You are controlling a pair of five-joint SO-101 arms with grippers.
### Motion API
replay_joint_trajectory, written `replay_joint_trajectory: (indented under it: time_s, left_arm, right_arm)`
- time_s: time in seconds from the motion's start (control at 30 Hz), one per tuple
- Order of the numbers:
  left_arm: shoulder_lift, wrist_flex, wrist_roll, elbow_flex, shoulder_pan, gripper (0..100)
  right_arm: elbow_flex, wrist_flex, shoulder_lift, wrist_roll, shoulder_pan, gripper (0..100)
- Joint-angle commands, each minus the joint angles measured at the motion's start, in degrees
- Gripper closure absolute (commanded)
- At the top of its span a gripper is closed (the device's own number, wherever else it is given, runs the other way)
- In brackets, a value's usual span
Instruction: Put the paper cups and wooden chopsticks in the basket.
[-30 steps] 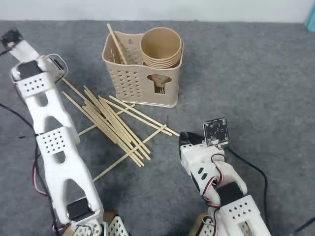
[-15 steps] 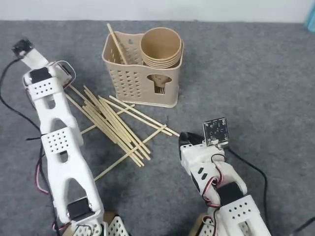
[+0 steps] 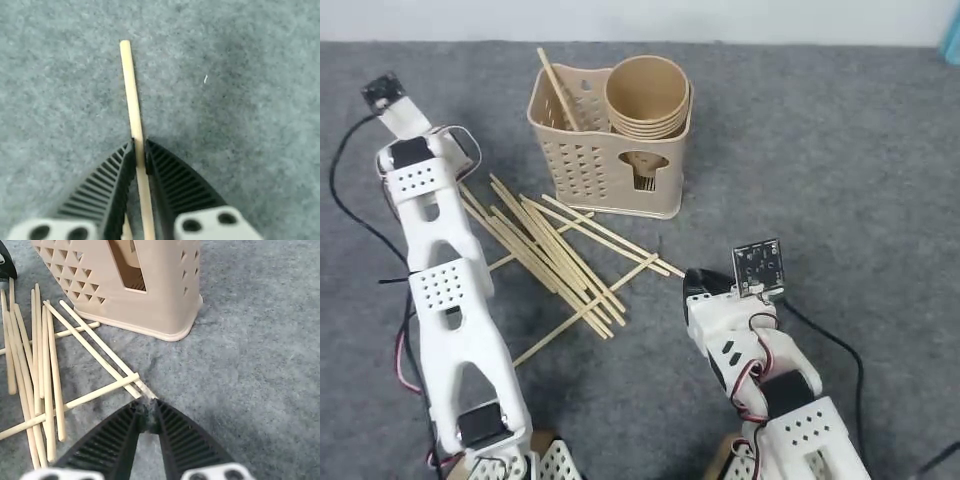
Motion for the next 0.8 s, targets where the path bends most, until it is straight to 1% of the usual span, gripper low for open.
replay_joint_trajectory:
  time_s: [0.0, 0.07, 0.1, 0.3, 0.47, 0.77]
  left_arm:
    - [-1.49, 6.07, -0.88, -4.44, -0.26, 99]
    - [-2.46, 10.81, -0.79, -9.71, -0.53, 99]
    - [-3.25, 12.92, -0.79, -10.33, -0.62, 99]
    - [-14.51, 22.59, -0.62, -9.63, -0.35, 99]
    - [-21.01, 22.68, -0.62, -9.27, -1.76, 99]
    - [-26.2, 23.03, -0.79, -7.96, -5.8, 99]
  right_arm:
    - [-0.44, -1.45, -1.19, -0.53, 0.57, 99.1]
    - [-0.44, -1.45, -1.19, -0.53, 0.57, 99.1]
    - [-0.44, -1.45, -1.19, -0.53, 0.57, 99.1]
    - [-0.44, -1.45, -1.36, -0.35, 0.57, 99.1]
    - [-0.44, -1.45, -1.36, -0.35, 0.57, 99.1]
    - [-0.44, -1.45, -1.63, -0.35, 0.66, 99.1]
